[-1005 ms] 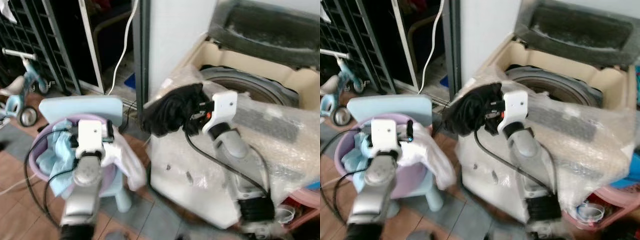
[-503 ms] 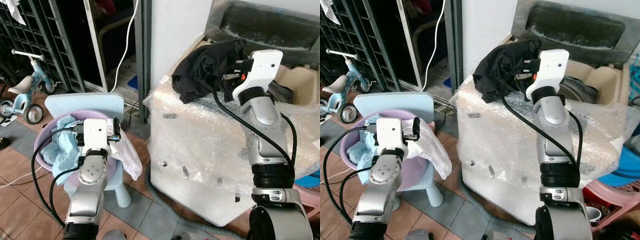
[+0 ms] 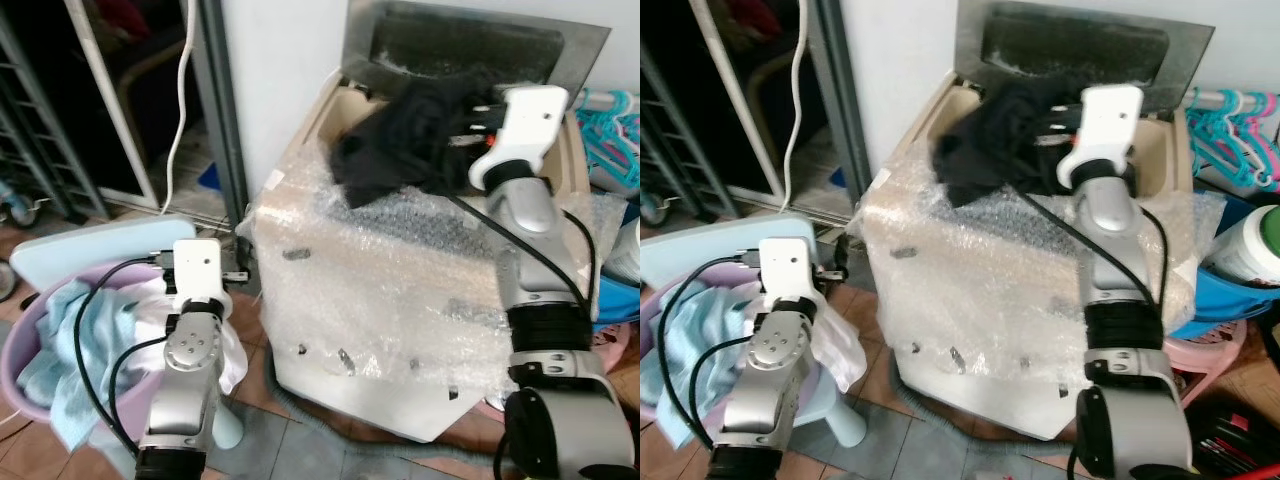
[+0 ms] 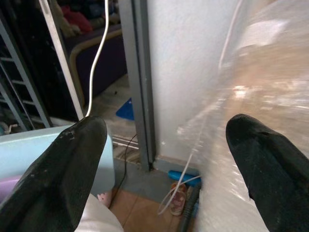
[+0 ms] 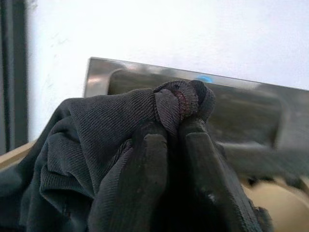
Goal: Clothes washing
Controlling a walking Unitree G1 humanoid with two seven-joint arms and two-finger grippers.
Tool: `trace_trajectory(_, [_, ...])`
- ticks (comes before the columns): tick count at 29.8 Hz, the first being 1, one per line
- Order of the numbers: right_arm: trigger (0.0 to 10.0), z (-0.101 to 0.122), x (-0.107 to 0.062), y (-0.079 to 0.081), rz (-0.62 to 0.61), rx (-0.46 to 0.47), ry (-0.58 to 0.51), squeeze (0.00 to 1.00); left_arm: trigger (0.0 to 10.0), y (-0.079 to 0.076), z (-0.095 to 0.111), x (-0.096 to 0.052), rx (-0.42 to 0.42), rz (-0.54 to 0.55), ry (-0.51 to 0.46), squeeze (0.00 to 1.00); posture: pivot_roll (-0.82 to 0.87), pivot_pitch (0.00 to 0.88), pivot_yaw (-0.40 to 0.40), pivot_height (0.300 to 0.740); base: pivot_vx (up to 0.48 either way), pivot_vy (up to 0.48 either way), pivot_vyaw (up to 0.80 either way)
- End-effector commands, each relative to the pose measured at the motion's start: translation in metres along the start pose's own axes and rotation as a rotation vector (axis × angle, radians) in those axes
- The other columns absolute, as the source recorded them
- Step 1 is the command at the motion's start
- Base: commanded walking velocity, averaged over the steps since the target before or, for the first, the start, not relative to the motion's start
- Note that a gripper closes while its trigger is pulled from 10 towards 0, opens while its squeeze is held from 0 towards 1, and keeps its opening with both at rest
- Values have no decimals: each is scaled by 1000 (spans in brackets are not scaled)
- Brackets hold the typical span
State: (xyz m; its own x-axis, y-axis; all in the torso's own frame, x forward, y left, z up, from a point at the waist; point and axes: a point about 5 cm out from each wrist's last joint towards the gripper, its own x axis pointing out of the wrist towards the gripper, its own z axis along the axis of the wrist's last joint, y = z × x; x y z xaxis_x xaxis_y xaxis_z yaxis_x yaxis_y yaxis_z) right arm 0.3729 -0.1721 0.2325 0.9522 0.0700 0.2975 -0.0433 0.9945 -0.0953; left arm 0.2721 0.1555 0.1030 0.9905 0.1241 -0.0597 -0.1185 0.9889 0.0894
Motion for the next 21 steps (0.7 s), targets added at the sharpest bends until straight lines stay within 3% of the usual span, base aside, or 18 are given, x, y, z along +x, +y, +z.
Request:
trace_trajectory(1, [10000, 3, 6, -1, 3, -6, 9, 0, 10000, -3, 3, -2, -14, -4, -12, 0, -14, 0, -32, 740, 0, 0, 0])
trace_trajectory(3, [10000, 2, 6, -1, 3, 4, 19, 0, 10000, -3, 3, -2, -11, -4, -11, 0, -13, 0, -33, 740, 0, 0, 0])
trace_trajectory(5, [10000, -13, 7, 1, 34, 16, 129, 0, 10000, -3, 3, -2, -10, -2, -8, 0, -15, 0, -33, 740, 0, 0, 0])
trace_trajectory(6, [10000, -13, 7, 1, 34, 16, 129, 0, 10000, -3, 3, -2, -10, -2, -8, 0, -15, 0, -33, 740, 0, 0, 0])
trace_trajectory(7, [10000, -41, 0, 5, 86, 18, 318, 145, 10000, -3, 2, -3, -11, -1, -5, 0, -14, 0, -35, 740, 0, 0, 0])
trace_trajectory(8, [10000, -51, -4, 5, 104, 18, 389, 145, 10000, -4, 2, -3, -11, 0, -4, 0, -14, 0, -35, 740, 0, 0, 0])
trace_trajectory(9, [10000, -51, -4, 5, 104, 18, 389, 145, 10000, -4, 2, -3, -11, 0, -4, 0, -14, 0, -35, 740, 0, 0, 0])
trace_trajectory(10, [10000, -60, -8, 6, 118, 21, 448, 859, 10000, -4, 2, -3, -11, 0, -4, 0, -13, 0, -36, 740, 0, 0, 0])
trace_trajectory(11, [10000, -66, -11, 6, 132, 21, 484, 1000, 10000, -4, 2, -3, -12, -1, -3, 0, -13, 0, -36, 740, 0, 0, 0])
trace_trajectory(14, [10000, -66, -13, 5, 110, 25, 462, 1000, 10000, -4, 2, -3, -13, 0, -2, 0, -11, 0, -37, 740, 0, 0, 0])
trace_trajectory(16, [10000, -47, -7, 2, 70, 39, 317, 1000, 10000, -4, 1, -4, -14, 5, 2, 0, -12, 0, -39, 740, 0, 0, 0])
trace_trajectory(17, [10000, -47, -7, 2, 70, 39, 317, 1000, 10000, -4, 1, -4, -14, 5, 2, 0, -12, 0, -39, 740, 0, 0, 0])
trace_trajectory(20, [10000, -21, -6, 6, 101, 40, 128, 1000, 10000, -4, 1, -3, -18, 27, 9, 0, -15, 0, -38, 740, 0, 0, 0])
trace_trajectory(21, [10000, -18, -8, 8, 114, 56, 109, 1000, 10000, -5, 1, -3, -21, 28, 9, 0, -16, 0, -38, 740, 0, 0, 0])
